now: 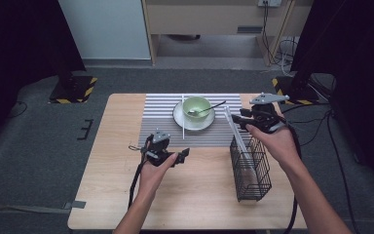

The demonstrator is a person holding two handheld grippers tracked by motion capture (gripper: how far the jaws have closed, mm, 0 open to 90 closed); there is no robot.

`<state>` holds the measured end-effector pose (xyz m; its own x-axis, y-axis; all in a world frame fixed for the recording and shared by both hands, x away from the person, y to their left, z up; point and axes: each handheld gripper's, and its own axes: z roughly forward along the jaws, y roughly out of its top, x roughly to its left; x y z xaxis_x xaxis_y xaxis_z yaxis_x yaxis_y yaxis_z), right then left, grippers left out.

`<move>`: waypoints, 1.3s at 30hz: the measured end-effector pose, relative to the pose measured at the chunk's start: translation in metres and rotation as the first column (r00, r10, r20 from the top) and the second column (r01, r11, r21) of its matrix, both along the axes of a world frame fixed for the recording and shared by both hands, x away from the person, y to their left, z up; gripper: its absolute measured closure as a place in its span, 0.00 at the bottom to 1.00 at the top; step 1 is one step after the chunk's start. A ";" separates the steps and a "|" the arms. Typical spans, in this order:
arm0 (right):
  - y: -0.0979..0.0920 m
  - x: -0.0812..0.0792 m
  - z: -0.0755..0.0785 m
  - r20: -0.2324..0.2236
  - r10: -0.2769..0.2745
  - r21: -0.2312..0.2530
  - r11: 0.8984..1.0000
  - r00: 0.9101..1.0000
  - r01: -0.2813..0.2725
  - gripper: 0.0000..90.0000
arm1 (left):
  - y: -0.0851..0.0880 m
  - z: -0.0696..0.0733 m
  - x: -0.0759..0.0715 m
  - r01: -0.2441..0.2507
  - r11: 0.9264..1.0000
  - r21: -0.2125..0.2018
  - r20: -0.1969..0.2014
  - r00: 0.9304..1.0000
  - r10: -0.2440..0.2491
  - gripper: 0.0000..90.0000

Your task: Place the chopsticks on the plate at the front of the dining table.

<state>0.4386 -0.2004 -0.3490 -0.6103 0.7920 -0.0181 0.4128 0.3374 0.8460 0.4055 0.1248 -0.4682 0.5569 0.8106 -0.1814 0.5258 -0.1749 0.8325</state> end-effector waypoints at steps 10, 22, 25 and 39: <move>0.009 0.007 -0.015 -0.027 -0.004 -0.017 1.000 1.000 0.004 0.68 | 0.004 -0.006 0.000 0.004 1.000 0.017 -0.014 1.000 -0.004 0.09; 0.013 0.013 -0.028 -0.044 0.008 -0.010 1.000 0.999 -0.008 0.78 | 0.007 -0.010 0.002 0.000 1.000 0.025 -0.028 1.000 0.001 0.09; 0.014 0.013 -0.029 -0.043 0.010 -0.011 1.000 0.999 -0.011 0.81 | 0.008 -0.011 0.002 -0.001 1.000 0.025 -0.030 1.000 0.002 0.09; 0.017 0.016 -0.030 -0.047 0.028 -0.008 1.000 0.999 -0.028 0.92 | 0.014 -0.012 0.001 -0.016 1.000 0.022 -0.032 0.999 0.016 0.09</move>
